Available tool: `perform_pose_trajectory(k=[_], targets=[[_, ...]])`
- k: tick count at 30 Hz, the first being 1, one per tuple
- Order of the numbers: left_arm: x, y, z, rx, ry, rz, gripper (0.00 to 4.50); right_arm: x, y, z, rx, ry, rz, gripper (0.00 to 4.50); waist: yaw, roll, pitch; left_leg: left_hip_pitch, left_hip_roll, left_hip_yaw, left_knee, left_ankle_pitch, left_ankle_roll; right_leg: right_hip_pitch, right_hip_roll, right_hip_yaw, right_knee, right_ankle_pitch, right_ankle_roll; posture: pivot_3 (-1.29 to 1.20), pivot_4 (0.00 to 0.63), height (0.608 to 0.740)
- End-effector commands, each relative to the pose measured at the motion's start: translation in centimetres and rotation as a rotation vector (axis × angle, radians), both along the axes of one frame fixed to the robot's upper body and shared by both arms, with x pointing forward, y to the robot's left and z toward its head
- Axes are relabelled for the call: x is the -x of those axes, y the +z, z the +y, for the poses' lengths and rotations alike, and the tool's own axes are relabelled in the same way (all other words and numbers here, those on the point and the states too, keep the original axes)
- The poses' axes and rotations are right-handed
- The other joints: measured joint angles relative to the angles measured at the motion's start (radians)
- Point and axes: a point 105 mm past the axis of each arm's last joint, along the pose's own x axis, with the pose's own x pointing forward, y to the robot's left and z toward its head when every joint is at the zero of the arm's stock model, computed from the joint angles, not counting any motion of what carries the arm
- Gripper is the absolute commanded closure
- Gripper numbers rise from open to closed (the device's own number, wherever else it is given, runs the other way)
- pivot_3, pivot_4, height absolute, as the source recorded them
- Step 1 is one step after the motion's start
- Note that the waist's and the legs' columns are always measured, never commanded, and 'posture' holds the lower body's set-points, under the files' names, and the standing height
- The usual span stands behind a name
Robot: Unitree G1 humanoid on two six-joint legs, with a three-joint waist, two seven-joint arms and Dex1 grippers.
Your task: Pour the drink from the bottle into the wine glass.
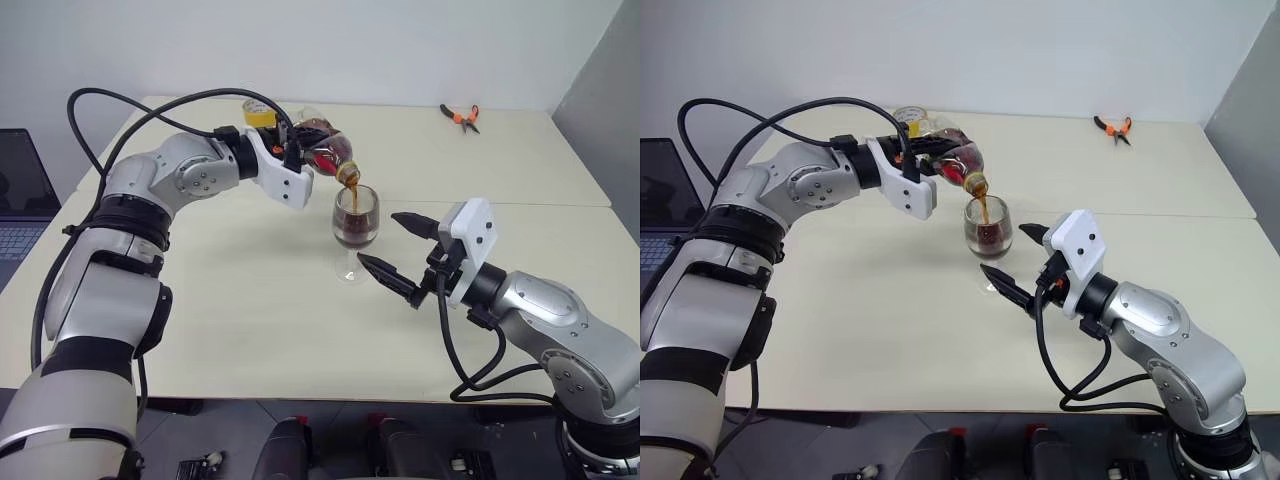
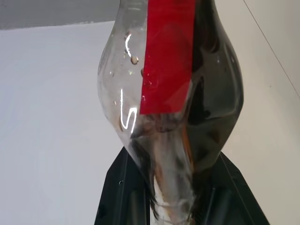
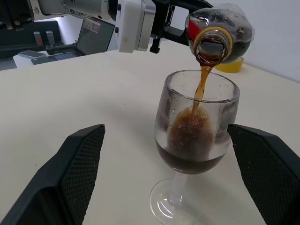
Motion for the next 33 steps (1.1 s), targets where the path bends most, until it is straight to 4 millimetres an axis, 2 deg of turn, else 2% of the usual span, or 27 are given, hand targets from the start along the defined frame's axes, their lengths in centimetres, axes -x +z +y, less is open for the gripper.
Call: perform_pose_trajectory(k=[1,25,29,33], targets=[[0.2,2.4,0.0,0.036,-0.006,-0.06,3.81,0.5,0.8,0.2,-0.008,0.018,-0.045,0.0,0.0,0.0,0.0,0.0,0.0,0.0,0.0,0.0,0.0,0.0,0.0,0.0,0.0,0.0,0.0,0.0,0.15,0.74],[0.6,0.9,0.1,0.31,-0.015,0.199,3.84,0.6,1.5,0.5,-0.012,0.033,-0.094,0.0,-0.005,0.0,0.0,0.0,0.0,0.0,0.001,0.0,0.0,0.0,0.0,0.0,0.0,0.0,0.0,0.0,0.15,0.74],[-0.1,0.8,1.3,0.536,0.044,0.307,3.84,0.9,1.9,0.8,-0.02,0.047,-0.154,0.0,-0.01,0.0,0.0,0.0,0.0,0.0,0.001,0.0,0.0,0.0,0.0,0.0,0.001,0.0,0.0,0.0,0.15,0.74],[-0.6,-0.3,3.8,0.809,0.131,0.453,3.84,1.4,1.9,0.9,-0.023,0.074,-0.157,0.0,-0.02,0.0,0.0,0.0,0.001,-0.001,0.001,0.0,0.0,0.0,0.0,0.0,0.002,0.0,0.0,0.0,0.15,0.74]])
